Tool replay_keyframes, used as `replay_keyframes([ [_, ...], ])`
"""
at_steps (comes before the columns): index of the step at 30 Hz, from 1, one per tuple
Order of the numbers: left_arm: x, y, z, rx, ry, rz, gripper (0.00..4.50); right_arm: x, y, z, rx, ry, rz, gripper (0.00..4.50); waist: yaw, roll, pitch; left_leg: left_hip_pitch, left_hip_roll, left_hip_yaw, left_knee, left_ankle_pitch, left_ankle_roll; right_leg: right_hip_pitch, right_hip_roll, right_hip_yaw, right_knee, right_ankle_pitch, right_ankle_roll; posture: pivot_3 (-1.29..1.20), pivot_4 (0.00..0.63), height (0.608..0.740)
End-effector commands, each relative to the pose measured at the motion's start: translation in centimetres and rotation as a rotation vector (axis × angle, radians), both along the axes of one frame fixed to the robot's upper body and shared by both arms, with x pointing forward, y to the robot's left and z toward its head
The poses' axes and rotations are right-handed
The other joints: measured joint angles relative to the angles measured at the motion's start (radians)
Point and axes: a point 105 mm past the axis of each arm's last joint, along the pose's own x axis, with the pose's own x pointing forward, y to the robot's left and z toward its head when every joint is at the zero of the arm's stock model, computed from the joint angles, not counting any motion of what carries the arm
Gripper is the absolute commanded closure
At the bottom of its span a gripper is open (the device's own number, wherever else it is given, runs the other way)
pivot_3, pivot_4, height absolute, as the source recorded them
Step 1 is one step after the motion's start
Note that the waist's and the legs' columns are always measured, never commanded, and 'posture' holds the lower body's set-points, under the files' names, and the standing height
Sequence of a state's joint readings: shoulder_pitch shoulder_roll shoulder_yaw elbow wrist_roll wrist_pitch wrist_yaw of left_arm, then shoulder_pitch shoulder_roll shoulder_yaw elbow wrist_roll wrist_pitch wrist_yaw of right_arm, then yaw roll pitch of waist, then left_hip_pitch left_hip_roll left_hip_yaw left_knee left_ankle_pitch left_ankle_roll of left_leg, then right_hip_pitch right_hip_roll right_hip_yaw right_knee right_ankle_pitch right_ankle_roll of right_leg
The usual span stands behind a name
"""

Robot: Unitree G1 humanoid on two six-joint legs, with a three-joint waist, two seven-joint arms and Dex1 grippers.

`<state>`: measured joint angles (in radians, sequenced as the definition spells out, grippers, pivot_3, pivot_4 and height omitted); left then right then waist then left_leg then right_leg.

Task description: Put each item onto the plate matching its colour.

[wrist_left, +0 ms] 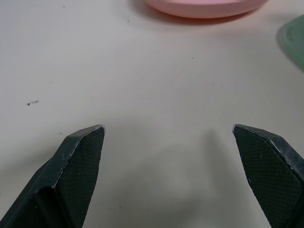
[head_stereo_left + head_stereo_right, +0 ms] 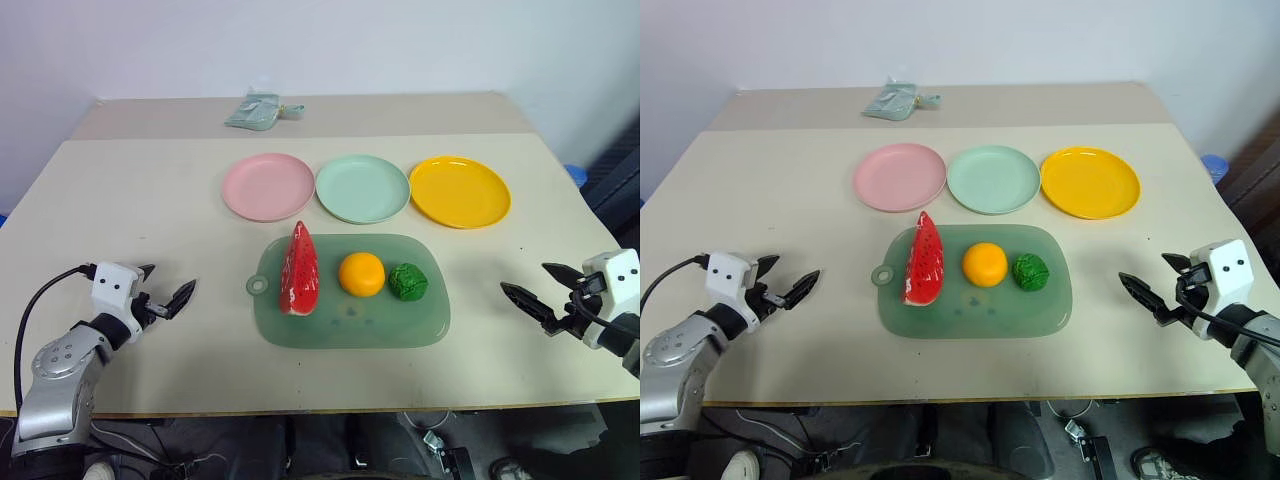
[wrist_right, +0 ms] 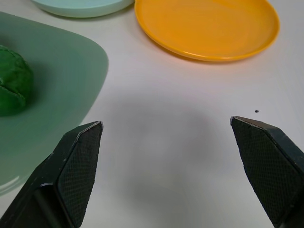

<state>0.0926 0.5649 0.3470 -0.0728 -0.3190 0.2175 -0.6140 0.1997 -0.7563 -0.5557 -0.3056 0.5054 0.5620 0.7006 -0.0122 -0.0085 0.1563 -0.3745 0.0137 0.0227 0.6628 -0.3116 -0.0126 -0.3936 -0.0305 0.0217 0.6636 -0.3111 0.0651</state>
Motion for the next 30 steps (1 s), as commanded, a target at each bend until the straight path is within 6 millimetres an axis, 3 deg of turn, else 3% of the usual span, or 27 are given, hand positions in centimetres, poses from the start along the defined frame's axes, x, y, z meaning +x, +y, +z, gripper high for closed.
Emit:
replay_keyframes([
  [1, -0.3, 0.4, 1.0, 0.009, -0.044, 0.003, 0.08, 0.3, 0.7, 0.9, -0.008, -0.035, 0.02, 0.09, 0.0, 0.0, 0.0, 0.0, 0.0, 0.0, 0.0, 0.0, 0.0, 0.0, 0.0, 0.0, 0.0, 0.0, 0.0, 0.0, 0.15, 0.74],
  [12, -0.5, -1.4, 0.0, -0.034, -0.053, -0.009, 0.08, 1.5, 2.6, 0.5, -0.002, -0.063, 0.048, 0.09, 0.001, 0.0, 0.0, 0.0, 0.0, 0.0, 0.0, 0.0, 0.0, 0.0, 0.0, 0.0, 0.0, 0.0, 0.0, 0.0, 0.15, 0.74],
  [20, -0.4, -2.1, 0.4, -0.045, -0.081, -0.013, 0.08, 1.8, 4.1, 0.4, 0.012, -0.084, 0.048, 0.09, 0.0, 0.0, 0.0, 0.0, 0.0, 0.0, 0.0, 0.0, 0.0, 0.0, 0.0, 0.0, 0.0, 0.0, 0.0, 0.0, 0.15, 0.74],
  [30, 0.9, -2.8, 1.1, -0.051, -0.106, 0.001, 0.08, 2.7, 2.9, -0.4, 0.003, -0.11, 0.006, 0.09, 0.001, 0.0, 0.0, 0.0, 0.0, 0.0, 0.0, 0.0, 0.0, 0.0, 0.0, 0.0, 0.0, 0.0, 0.0, 0.0, 0.15, 0.74],
])
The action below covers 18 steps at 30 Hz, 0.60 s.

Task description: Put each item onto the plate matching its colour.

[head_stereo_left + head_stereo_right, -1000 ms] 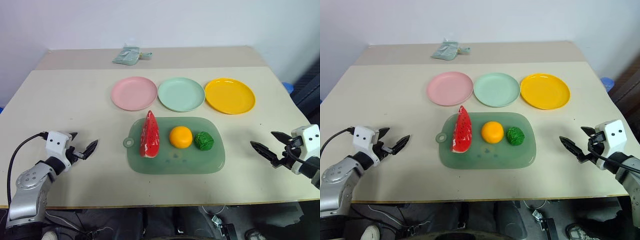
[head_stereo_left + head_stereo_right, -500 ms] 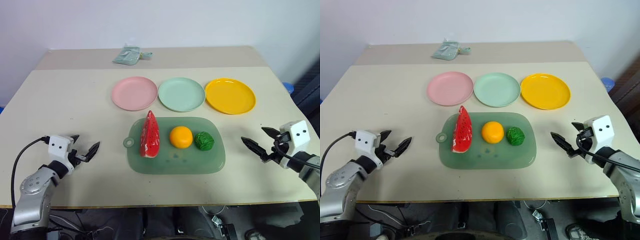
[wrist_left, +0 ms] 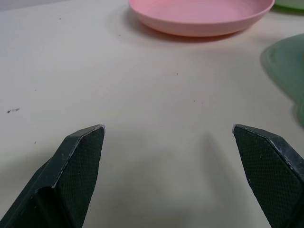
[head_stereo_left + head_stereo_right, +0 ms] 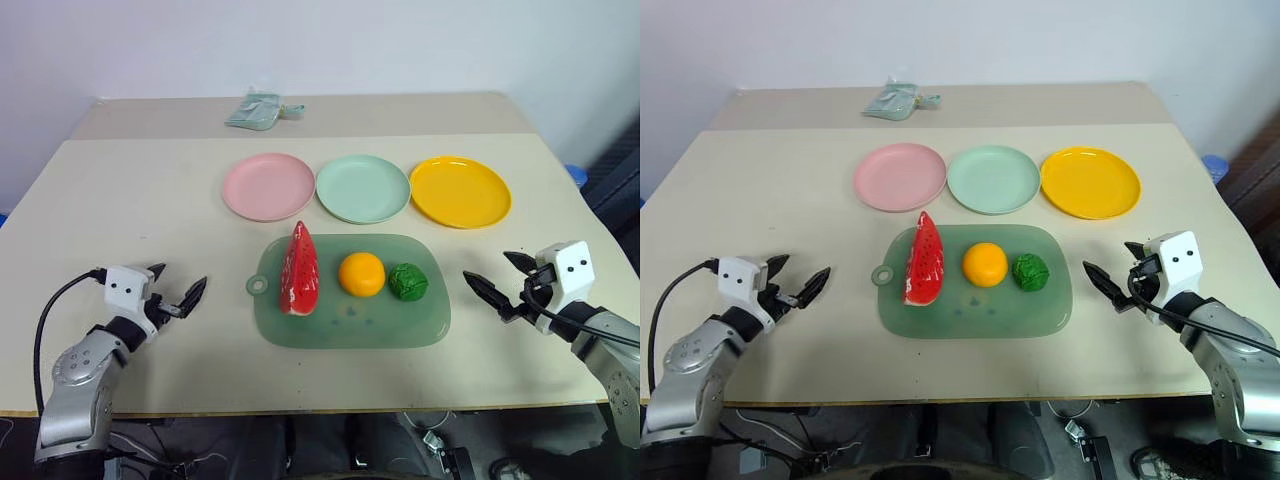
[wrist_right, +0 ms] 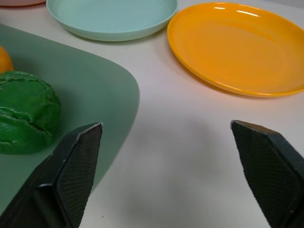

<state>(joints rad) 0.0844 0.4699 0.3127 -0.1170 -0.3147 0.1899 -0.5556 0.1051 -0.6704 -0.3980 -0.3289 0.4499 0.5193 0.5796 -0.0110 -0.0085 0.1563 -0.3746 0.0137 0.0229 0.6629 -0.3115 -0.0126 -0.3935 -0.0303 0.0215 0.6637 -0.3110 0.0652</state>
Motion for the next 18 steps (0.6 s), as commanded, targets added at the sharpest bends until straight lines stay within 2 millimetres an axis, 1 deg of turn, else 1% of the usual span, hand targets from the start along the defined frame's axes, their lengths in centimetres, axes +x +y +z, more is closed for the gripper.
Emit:
replay_keyframes([
  [1, 0.7, -0.7, 1.3, 0.014, -0.05, 0.001, 0.08, 0.4, -0.7, 0.2, -0.007, -0.048, -0.022, 0.09, 0.0, 0.0, 0.0, 0.0, 0.0, 0.0, 0.0, 0.0, 0.0, 0.0, 0.0, 0.0, 0.0, 0.0, 0.0, 0.0, 0.15, 0.74],
  [4, 1.1, -1.2, 2.0, 0.007, -0.067, 0.008, 0.08, 0.8, -1.0, -0.3, -0.007, -0.053, -0.027, 0.09, -0.001, 0.0, 0.0, 0.0, 0.0, 0.0, 0.0, 0.0, 0.0, 0.0, 0.0, 0.0, 0.0, 0.0, 0.0, 0.0, 0.15, 0.74],
  [8, 1.3, -1.3, 2.3, 0.012, -0.072, 0.018, 0.08, 0.8, -0.2, -0.2, 0.004, -0.057, -0.001, 0.09, -0.003, 0.0, 0.0, 0.0, 0.0, 0.0, 0.0, 0.0, 0.0, 0.0, 0.001, 0.0, 0.001, 0.0, 0.0, 0.0, 0.15, 0.74],
  [12, 0.9, -0.9, 1.8, 0.011, -0.063, 0.026, 0.08, 0.0, 0.7, 0.9, 0.072, -0.056, 0.054, 0.09, -0.002, 0.0, 0.0, 0.0, 0.0, 0.0, 0.0, 0.0, 0.0, 0.0, 0.001, 0.0, 0.001, 0.0, 0.0, 0.0, 0.15, 0.74],
  [16, 1.1, -0.9, 1.6, 0.011, -0.057, 0.009, 0.08, -0.4, 0.5, 2.1, 0.048, -0.059, 0.084, 0.09, 0.001, 0.0, 0.0, 0.0, 0.0, 0.0, 0.0, 0.0, 0.0, 0.0, 0.0, 0.0, 0.0, 0.0, 0.0, 0.0, 0.15, 0.74],
  [18, 1.1, -1.1, 1.6, 0.012, -0.056, -0.007, 0.08, -1.0, 1.4, 2.6, 0.103, -0.036, 0.135, 0.09, 0.001, 0.0, 0.0, 0.0, 0.0, 0.0, 0.0, 0.0, 0.0, 0.0, 0.0, 0.0, 0.0, 0.0, 0.0, 0.0, 0.15, 0.74],
])
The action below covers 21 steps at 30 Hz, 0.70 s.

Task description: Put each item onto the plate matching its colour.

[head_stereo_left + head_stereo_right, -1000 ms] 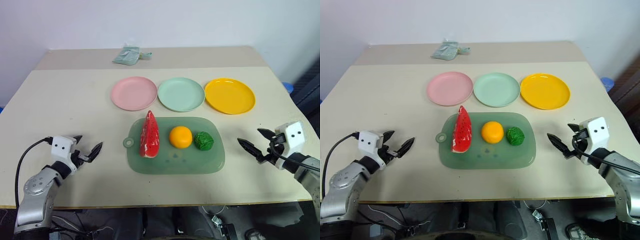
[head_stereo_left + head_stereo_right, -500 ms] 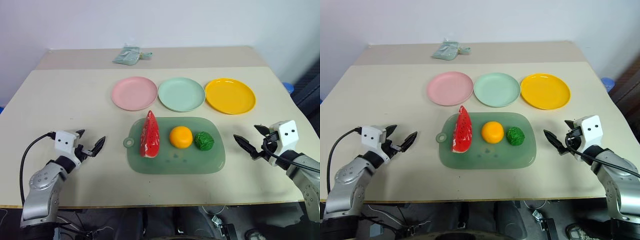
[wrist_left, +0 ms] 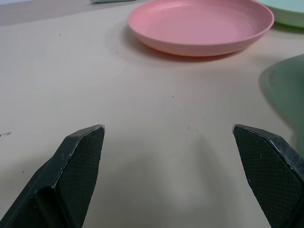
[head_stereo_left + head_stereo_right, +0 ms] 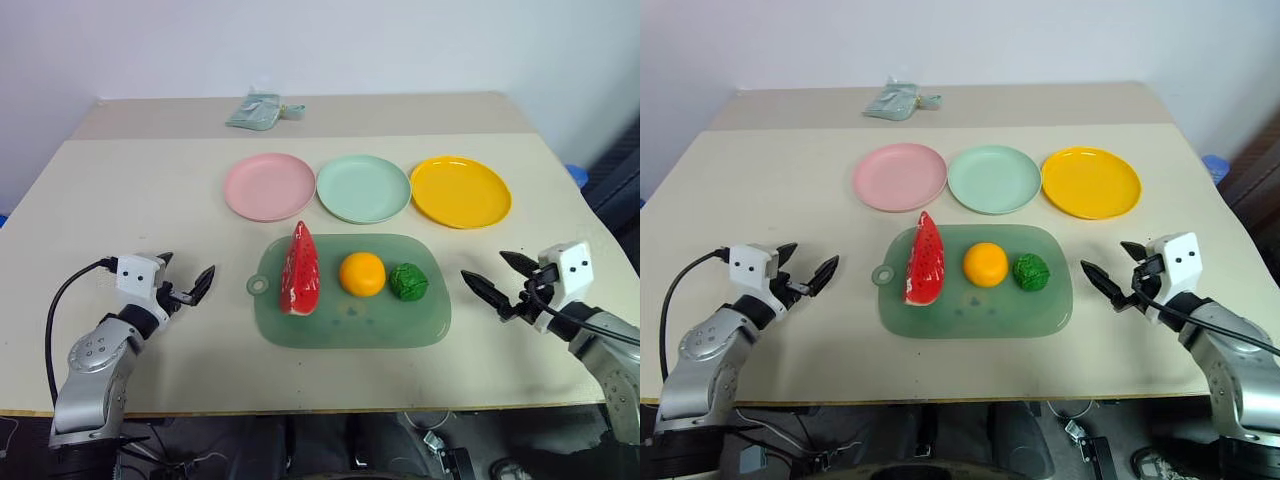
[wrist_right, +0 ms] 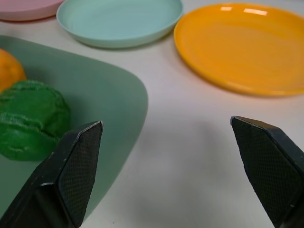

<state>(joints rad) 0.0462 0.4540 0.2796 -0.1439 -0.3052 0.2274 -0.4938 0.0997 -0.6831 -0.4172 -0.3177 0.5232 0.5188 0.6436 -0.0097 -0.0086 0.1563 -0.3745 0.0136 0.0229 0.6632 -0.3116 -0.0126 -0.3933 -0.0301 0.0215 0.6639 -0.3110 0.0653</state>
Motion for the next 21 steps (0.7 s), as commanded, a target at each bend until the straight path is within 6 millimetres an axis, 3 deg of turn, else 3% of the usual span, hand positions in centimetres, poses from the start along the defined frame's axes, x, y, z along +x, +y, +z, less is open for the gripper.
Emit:
replay_keyframes([
  [1, 0.0, -0.5, 1.0, 0.021, -0.038, -0.045, 0.08, -1.3, 1.6, 1.7, 0.044, -0.002, 0.11, 0.09, -0.001, 0.0, 0.0, 0.0, 0.0, 0.0, 0.0, 0.0, 0.0, 0.0, 0.0, 0.0, 0.0, 0.0, 0.0, 0.0, 0.15, 0.74],
  [5, -0.5, -1.9, 0.9, 0.03, -0.024, -0.125, 0.08, -2.3, 3.4, 0.7, -0.003, 0.055, 0.194, 0.09, -0.002, 0.0, 0.0, 0.0, 0.0, 0.0, 0.0, 0.0, 0.0, 0.0, 0.0, 0.0, 0.0, 0.0, 0.0, 0.0, 0.15, 0.74],
  [9, -1.7, -4.2, 1.1, 0.026, 0.009, -0.286, 0.08, -1.2, 4.4, 0.1, -0.072, 0.015, 0.178, 0.09, -0.004, 0.0, 0.0, 0.0, 0.0, 0.0, 0.0, 0.0, 0.0, 0.0, 0.0, 0.0, 0.0, 0.0, 0.0, 0.0, 0.15, 0.74],
  [16, -1.3, -3.7, 2.3, 0.025, -0.014, -0.263, 0.08, -0.2, 5.3, 0.1, -0.081, -0.01, 0.186, 0.09, -0.001, 0.0, 0.0, 0.0, 0.0, 0.0, 0.0, 0.0, 0.0, 0.0, 0.0, 0.0, 0.0, 0.0, 0.0, 0.0, 0.15, 0.74],
  [20, -1.2, -4.3, 3.5, -0.093, 0.0, -0.257, 0.08, 0.2, 4.9, 0.4, -0.087, -0.024, 0.178, 0.09, -0.002, 0.0, 0.0, 0.0, 0.0, 0.0, 0.0, 0.0, 0.0, 0.0, 0.0, 0.0, 0.0, 0.0, 0.0, 0.0, 0.15, 0.74],
  [21, -1.5, -5.6, 4.4, -0.106, -0.003, -0.313, 0.08, 0.3, 4.9, 0.7, -0.084, -0.033, 0.177, 0.09, -0.002, 0.0, 0.0, 0.0, 0.0, 0.0, 0.0, 0.0, 0.0, 0.0, 0.0, 0.0, 0.0, 0.0, 0.0, 0.0, 0.15, 0.74],
])
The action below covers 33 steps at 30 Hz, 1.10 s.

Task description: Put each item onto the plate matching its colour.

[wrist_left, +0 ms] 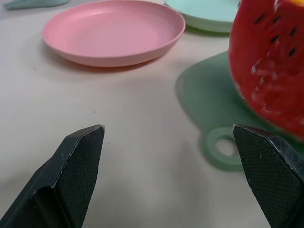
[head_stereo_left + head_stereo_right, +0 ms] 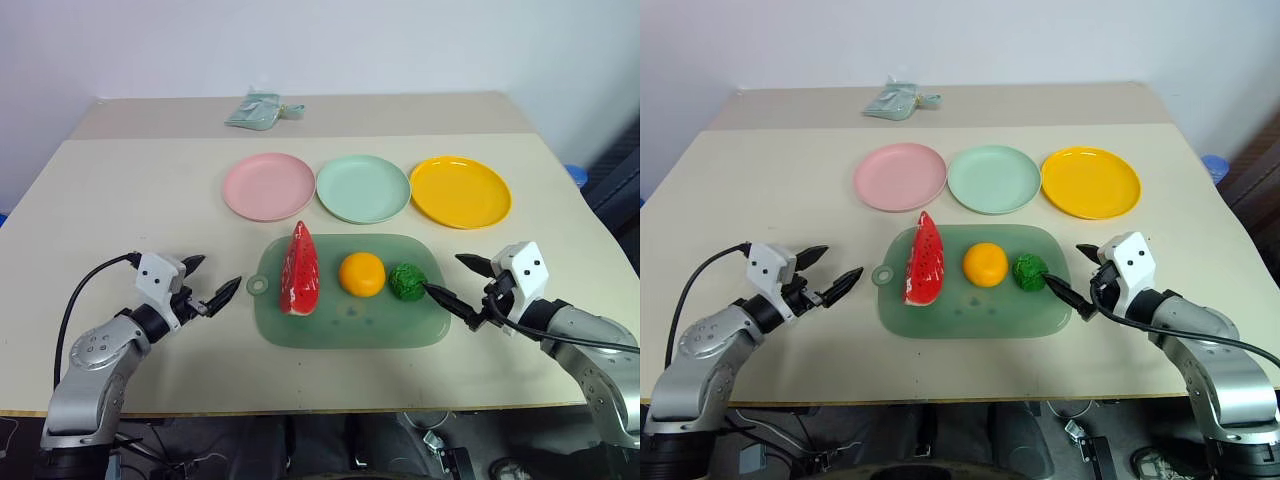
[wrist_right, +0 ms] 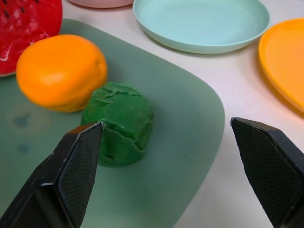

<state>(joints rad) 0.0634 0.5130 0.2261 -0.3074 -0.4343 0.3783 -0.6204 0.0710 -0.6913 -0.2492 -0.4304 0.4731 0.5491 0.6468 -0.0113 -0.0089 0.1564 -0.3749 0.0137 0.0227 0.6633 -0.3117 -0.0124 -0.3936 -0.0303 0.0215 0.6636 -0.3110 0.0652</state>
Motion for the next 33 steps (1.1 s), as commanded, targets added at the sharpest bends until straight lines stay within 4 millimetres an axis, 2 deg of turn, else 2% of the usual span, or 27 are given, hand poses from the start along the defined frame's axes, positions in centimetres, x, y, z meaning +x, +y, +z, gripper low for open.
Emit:
replay_keyframes([
  [1, -0.2, -2.7, 3.8, -0.049, -0.071, -0.079, 0.08, 0.4, -0.3, 1.7, -0.003, -0.073, -0.006, 0.09, 0.0, -0.001, 0.0, 0.0, 0.0, 0.0, 0.0, 0.0, 0.0, 0.0, 0.0, 0.0, 0.0, 0.0, 0.0, 0.0, 0.15, 0.74],
  [4, 1.2, -5.9, 6.4, -0.079, -0.105, -0.054, 0.08, 0.6, -0.2, 2.5, 0.016, -0.102, 0.004, 0.09, 0.009, -0.002, 0.001, -0.001, 0.0, 0.0, 0.002, 0.0, 0.0, 0.001, 0.0, 0.0, 0.0, 0.0, 0.0, 0.0, 0.15, 0.74],
  [7, 1.9, -8.1, 7.0, -0.014, -0.083, -0.043, 0.08, 0.7, 0.2, 3.0, 0.023, -0.12, 0.026, 0.09, 0.004, -0.002, 0.001, 0.0, -0.001, 0.0, 0.002, 0.0, 0.0, 0.002, 0.001, 0.0, 0.0, 0.001, 0.001, 0.0, 0.15, 0.74],
  [10, 2.0, -9.4, 7.5, 0.018, -0.062, -0.051, 0.08, 0.3, 1.2, 3.6, 0.041, -0.119, 0.079, 0.09, -0.005, -0.002, 0.001, 0.0, -0.001, 0.0, 0.001, 0.0, 0.001, 0.0, 0.002, 0.001, 0.0, 0.001, 0.001, 0.0, 0.15, 0.74],
  [15, 1.5, -10.6, 6.0, 0.112, 0.116, -0.099, 0.08, -1.0, 4.0, 4.1, 0.053, -0.089, 0.229, 0.09, -0.002, -0.003, 0.001, 0.0, 0.0, 0.0, 0.001, 0.0, 0.001, 0.0, 0.003, 0.001, 0.001, 0.001, 0.001, 0.0, 0.15, 0.74],
  [18, 1.2, -11.4, 6.2, 0.172, 0.154, -0.111, 0.08, -1.3, 5.3, 4.2, 0.074, -0.088, 0.277, 0.09, 0.002, -0.004, 0.002, 0.0, -0.001, 0.0, 0.002, 0.0, 0.001, 0.001, 0.003, 0.001, 0.001, 0.001, 0.001, 0.0, 0.15, 0.74],
  [25, 0.8, -12.5, 5.2, 0.168, 0.3, -0.09, 0.08, -2.0, 6.9, 3.7, 0.112, -0.063, 0.337, 0.09, 0.001, -0.005, 0.003, -0.001, -0.001, -0.001, 0.002, 0.0, 0.0, 0.001, 0.003, 0.001, 0.0, 0.001, 0.002, 0.0, 0.15, 0.74],
  [29, 0.9, -12.3, 3.3, 0.163, 0.39, -0.064, 0.08, -2.4, 7.5, 3.5, 0.108, -0.053, 0.369, 0.09, -0.001, -0.005, 0.003, 0.0, -0.001, -0.001, 0.002, 0.0, 0.0, 0.0, 0.003, 0.001, 0.001, 0.001, 0.002, 0.0, 0.15, 0.74],
  [32, 1.5, -11.6, 2.9, 0.183, 0.404, -0.012, 0.93, -2.1, 7.5, 3.5, 0.109, -0.062, 0.362, 0.0, 0.001, -0.005, 0.003, 0.0, -0.001, -0.001, 0.002, 0.0, 0.0, 0.0, 0.003, 0.001, 0.001, 0.001, 0.002, 0.0, 0.15, 0.74],
  [33, 1.7, -11.5, 3.0, 0.191, 0.403, 0.0, 1.39, -2.0, 7.6, 3.5, 0.109, -0.064, 0.36, 0.0, 0.002, -0.005, 0.003, 0.0, -0.001, -0.001, 0.002, 0.0, 0.0, 0.0, 0.003, 0.001, 0.001, 0.001, 0.002, 0.0, 0.15, 0.74],
])
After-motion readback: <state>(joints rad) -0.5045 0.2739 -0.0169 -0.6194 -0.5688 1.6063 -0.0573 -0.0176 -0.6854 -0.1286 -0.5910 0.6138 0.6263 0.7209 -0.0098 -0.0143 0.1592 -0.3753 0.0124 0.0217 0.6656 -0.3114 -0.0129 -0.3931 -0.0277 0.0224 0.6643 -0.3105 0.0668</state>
